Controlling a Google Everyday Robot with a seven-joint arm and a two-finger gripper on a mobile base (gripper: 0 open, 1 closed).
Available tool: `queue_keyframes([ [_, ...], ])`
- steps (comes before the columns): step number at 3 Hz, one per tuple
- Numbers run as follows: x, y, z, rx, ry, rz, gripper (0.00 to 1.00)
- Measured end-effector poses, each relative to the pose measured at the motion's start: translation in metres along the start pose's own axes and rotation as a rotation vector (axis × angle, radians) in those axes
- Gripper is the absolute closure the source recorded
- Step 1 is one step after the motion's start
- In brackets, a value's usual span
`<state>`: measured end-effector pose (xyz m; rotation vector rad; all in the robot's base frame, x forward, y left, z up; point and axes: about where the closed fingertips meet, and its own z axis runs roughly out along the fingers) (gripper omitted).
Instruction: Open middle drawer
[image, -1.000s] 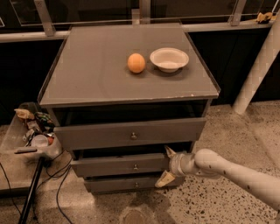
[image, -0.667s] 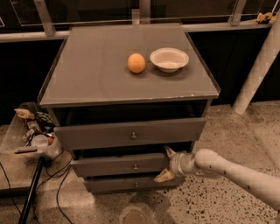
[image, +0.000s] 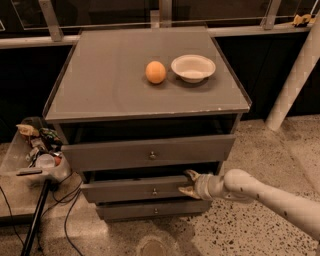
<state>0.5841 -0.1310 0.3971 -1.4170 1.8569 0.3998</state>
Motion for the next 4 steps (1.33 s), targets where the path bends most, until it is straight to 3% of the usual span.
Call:
queue_keyframes([
  [1, -0.007, -0.005, -0.005, 0.0, 0.0, 0.0, 0.89],
  [2, -0.012, -0.007, -0.01, 0.0, 0.0, 0.0, 1.0],
  [4, -0.006, 0.005, -0.02, 0.005, -0.011, -0.003, 1.0],
])
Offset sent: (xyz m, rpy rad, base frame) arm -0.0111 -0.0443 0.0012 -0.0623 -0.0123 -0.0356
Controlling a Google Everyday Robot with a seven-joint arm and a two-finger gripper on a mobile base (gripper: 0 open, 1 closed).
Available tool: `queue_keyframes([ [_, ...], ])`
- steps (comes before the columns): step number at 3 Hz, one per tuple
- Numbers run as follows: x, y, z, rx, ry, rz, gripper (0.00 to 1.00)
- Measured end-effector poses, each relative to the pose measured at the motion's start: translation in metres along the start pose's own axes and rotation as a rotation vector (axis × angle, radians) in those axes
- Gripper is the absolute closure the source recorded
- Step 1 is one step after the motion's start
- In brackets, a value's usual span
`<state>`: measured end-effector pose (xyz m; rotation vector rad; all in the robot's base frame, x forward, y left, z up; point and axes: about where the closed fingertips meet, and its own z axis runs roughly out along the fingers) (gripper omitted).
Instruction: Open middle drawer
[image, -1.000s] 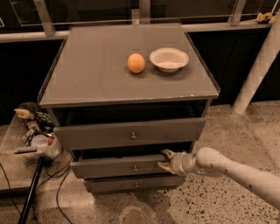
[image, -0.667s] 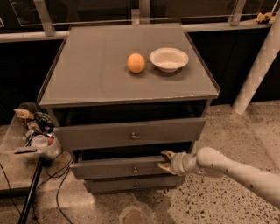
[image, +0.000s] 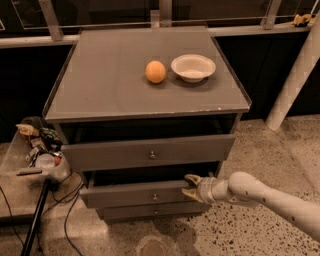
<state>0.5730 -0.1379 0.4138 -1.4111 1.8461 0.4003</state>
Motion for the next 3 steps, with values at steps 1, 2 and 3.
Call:
queue_keyframes([
  [1, -0.002, 0.0, -0.002, 0.0, 0.0, 0.0, 1.0],
  [2, 0.003, 0.013, -0.01, 0.005, -0.009, 0.011, 1.0],
  [3, 0.003, 0.013, -0.01, 0.005, -0.009, 0.011, 1.0],
])
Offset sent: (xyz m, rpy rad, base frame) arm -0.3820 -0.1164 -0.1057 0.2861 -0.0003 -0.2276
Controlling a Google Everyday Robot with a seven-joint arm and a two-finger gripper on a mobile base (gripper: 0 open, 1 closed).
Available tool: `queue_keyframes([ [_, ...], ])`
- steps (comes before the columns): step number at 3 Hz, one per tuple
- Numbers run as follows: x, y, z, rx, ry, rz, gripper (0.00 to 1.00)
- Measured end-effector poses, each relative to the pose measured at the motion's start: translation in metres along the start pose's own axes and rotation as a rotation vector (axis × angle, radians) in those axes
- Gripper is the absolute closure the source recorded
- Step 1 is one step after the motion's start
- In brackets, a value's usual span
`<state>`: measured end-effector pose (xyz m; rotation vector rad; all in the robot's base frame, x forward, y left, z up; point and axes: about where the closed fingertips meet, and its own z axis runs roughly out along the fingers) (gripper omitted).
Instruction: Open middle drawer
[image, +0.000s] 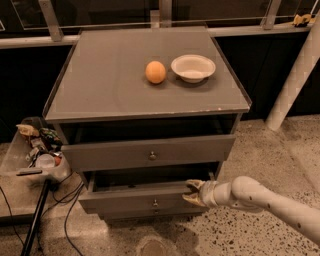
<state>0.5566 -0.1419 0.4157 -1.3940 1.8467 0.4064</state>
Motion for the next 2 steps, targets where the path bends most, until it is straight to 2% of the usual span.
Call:
queue_keyframes([
  [1, 0.0, 0.0, 0.0, 0.0, 0.0, 0.0, 0.81],
  [2, 0.0, 0.0, 0.0001, 0.0, 0.0, 0.0, 0.58],
])
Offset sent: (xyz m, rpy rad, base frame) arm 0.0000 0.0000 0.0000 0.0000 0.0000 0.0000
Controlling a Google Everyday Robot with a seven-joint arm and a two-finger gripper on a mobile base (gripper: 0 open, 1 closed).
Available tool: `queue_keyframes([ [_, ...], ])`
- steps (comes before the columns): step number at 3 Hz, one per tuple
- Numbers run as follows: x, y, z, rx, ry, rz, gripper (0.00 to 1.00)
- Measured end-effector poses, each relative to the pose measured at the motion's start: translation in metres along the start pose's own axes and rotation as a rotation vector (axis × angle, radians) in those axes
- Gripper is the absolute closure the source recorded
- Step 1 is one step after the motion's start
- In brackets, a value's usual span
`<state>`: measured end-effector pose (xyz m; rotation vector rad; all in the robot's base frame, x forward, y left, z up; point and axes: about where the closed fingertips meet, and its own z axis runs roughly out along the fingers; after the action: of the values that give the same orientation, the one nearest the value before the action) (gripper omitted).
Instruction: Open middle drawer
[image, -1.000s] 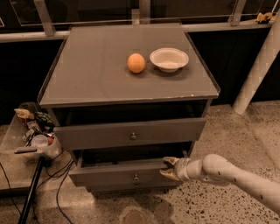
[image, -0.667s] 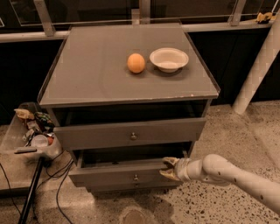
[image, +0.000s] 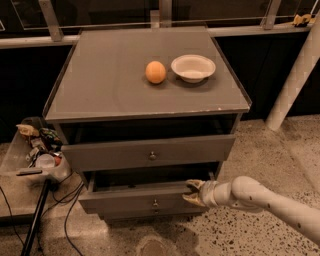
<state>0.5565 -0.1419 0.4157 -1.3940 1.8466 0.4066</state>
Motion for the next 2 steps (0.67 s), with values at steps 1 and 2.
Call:
queue_keyframes([
  [1, 0.0, 0.0, 0.0, 0.0, 0.0, 0.0, 0.35],
  [2, 0.0, 0.0, 0.0001, 0.0, 0.0, 0.0, 0.38],
])
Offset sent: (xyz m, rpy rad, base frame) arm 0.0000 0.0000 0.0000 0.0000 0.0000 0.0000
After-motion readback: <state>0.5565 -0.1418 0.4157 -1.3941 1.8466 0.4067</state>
